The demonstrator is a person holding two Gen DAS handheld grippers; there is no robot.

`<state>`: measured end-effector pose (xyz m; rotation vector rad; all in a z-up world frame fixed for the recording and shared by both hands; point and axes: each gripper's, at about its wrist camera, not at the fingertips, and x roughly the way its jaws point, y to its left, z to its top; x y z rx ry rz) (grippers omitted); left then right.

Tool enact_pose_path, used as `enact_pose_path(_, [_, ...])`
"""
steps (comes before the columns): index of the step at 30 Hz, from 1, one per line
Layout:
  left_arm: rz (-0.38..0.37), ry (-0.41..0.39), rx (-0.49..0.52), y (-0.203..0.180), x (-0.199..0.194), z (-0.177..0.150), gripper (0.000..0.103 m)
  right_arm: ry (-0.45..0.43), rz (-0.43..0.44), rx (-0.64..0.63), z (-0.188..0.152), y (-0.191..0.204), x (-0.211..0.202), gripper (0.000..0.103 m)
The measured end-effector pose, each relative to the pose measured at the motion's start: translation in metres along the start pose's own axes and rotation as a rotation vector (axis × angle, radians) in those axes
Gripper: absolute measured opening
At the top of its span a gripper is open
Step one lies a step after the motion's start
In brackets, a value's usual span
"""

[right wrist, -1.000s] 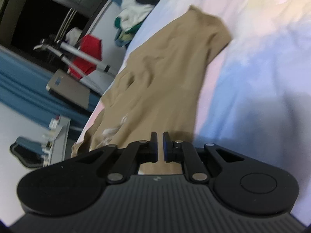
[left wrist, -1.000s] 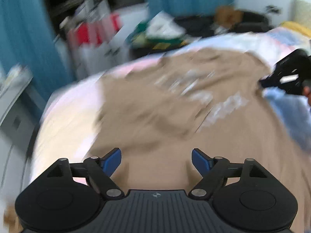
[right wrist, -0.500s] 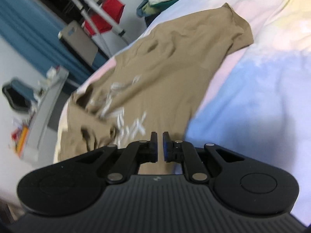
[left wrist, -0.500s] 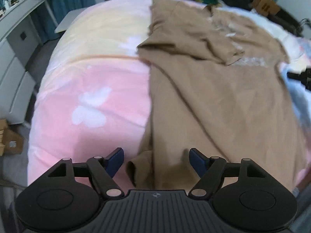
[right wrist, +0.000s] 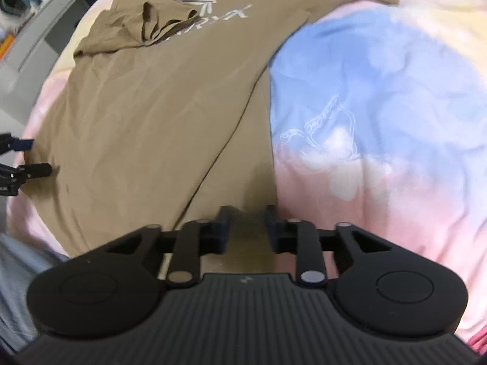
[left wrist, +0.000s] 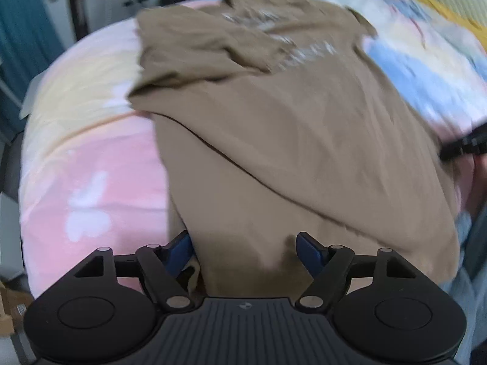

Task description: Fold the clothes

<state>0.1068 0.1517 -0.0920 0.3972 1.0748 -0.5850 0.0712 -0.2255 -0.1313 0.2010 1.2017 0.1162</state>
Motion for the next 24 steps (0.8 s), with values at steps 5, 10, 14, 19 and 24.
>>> enact_pose_path(5, [0.033,0.048,0.048,-0.006,0.004,-0.005,0.039,0.067,0.018,-0.038,-0.001,0.008,0.011,0.048])
enact_pose_path(10, [-0.023,0.037,-0.075,-0.002,-0.019,-0.009,0.008,0.104,0.001,-0.113,-0.002,0.014,0.012,0.021])
enact_pose_path(14, [-0.111,0.016,-0.210,0.003,-0.043,-0.015,0.007,0.114,0.005,-0.162,0.001,0.012,-0.004,0.006])
enact_pose_path(19, [-0.222,-0.010,-0.378,0.008,-0.074,-0.022,0.006,0.036,0.002,-0.219,0.012,0.000,-0.068,0.005])
enact_pose_path(24, [-0.287,-0.002,-0.519,0.010,-0.085,-0.036,0.006,0.008,-0.019,-0.263,0.013,-0.012,-0.108,0.005])
